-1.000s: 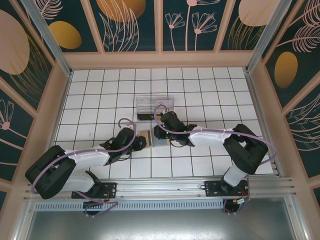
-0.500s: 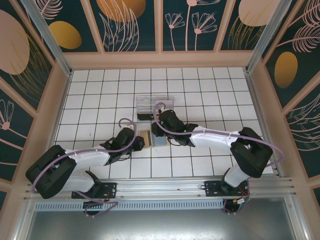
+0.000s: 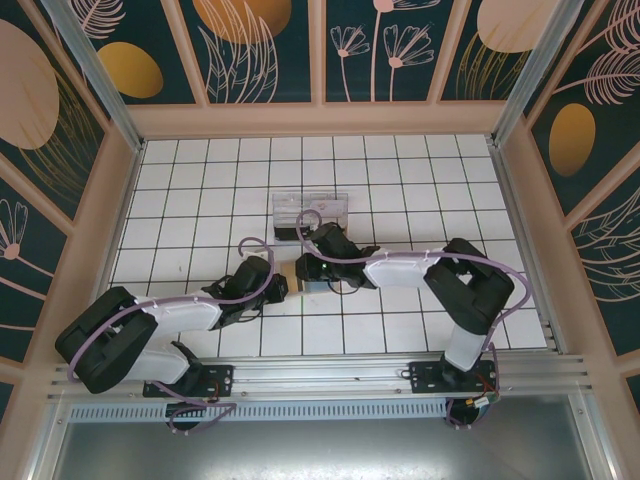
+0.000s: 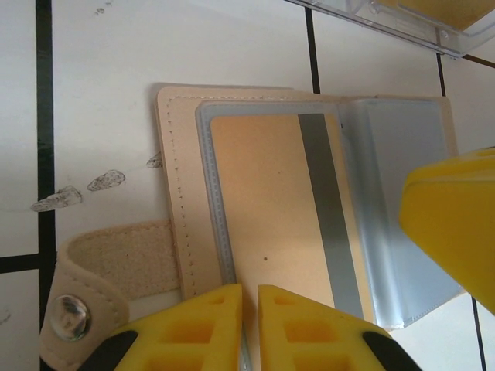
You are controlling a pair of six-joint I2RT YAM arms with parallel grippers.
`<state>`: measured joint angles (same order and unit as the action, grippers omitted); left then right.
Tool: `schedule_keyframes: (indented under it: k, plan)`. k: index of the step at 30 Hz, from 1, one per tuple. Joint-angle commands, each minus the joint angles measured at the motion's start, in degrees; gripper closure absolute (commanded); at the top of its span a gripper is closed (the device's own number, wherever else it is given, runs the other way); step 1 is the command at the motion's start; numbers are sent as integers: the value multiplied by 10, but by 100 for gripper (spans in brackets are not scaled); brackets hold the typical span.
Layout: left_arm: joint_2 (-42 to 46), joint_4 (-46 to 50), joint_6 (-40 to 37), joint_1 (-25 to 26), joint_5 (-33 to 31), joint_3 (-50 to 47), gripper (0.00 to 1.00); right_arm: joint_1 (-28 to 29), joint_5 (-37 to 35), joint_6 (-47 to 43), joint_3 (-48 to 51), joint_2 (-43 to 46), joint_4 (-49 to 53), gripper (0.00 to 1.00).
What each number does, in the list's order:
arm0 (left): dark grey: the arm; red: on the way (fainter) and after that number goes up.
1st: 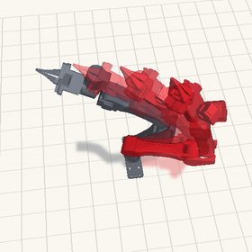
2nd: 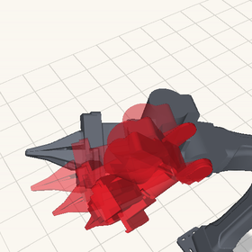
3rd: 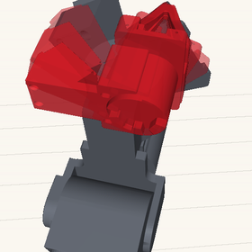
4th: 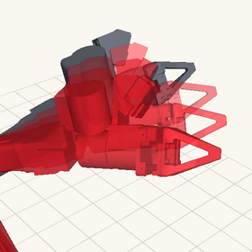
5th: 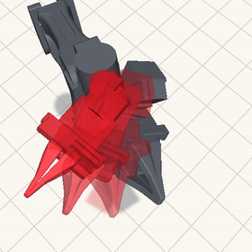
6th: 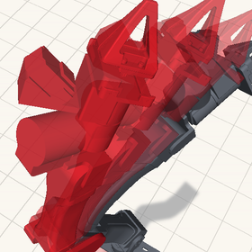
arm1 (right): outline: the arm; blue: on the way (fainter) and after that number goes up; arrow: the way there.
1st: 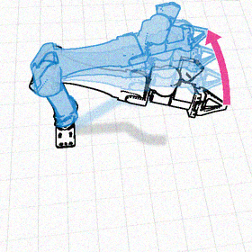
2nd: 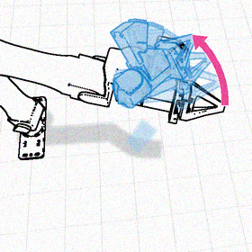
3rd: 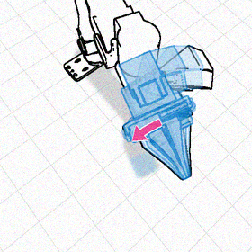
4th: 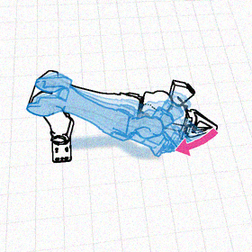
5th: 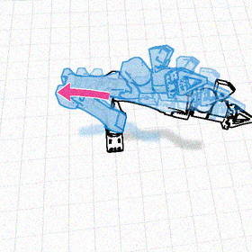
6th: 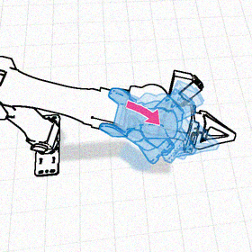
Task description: Take the credit cards out of the card holder
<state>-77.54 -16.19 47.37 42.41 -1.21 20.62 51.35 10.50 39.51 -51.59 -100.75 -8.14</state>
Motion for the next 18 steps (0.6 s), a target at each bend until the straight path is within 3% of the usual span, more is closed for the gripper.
schedule_keyframes:
  k: [1,11,18]
  plan:
    - [4,12,2,-3,-13,-5,85,-6,22,22,13,-10,-27,77]
    - [25,16,4,-3,-16,-12,85,-13,33,31,24,-24,-33,78]
    - [-12,-6,8,-3,1,-13,87,-17,40,36,27,-32,-39,79]
